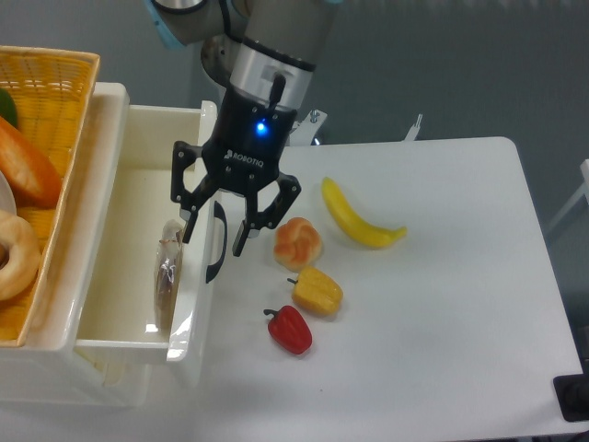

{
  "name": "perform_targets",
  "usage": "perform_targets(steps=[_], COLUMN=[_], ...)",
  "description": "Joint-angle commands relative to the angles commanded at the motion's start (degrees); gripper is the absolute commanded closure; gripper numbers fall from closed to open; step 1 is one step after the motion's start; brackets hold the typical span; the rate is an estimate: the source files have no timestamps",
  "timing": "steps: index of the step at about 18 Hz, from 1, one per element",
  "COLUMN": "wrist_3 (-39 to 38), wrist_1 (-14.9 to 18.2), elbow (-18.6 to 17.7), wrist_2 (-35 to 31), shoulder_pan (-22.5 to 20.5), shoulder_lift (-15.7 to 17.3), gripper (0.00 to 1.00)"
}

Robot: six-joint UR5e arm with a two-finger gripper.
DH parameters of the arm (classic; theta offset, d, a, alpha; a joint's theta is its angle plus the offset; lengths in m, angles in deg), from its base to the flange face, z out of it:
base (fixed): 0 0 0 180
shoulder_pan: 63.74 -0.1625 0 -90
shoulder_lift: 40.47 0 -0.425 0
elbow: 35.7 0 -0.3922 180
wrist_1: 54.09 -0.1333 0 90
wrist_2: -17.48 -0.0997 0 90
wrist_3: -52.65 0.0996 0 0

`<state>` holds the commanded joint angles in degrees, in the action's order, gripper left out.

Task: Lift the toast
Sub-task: 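Raise the open gripper and reposition it above the toast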

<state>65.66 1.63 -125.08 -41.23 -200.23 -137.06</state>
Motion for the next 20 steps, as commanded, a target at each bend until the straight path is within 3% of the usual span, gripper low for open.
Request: perform_targets(steps=[1,3,12,15,20], wrist_3=[0.00,0.00,0.09,0.18,0.09], wrist_1=[0.00,0.00,-0.17,-0.35,-0.35], elbow=[-0.35,-0.44,0.17,0.17,-0.09], wrist_2=[-0.09,-0.17,0.09,0.09,0.09], shoulder_pan=[0.18,0.44,0.71,-0.26,-2.02], shoulder_lift=[0.09,-0.17,-0.17,0.09,1.32], gripper=[0.36,0.24,0.20,0.09,0.04])
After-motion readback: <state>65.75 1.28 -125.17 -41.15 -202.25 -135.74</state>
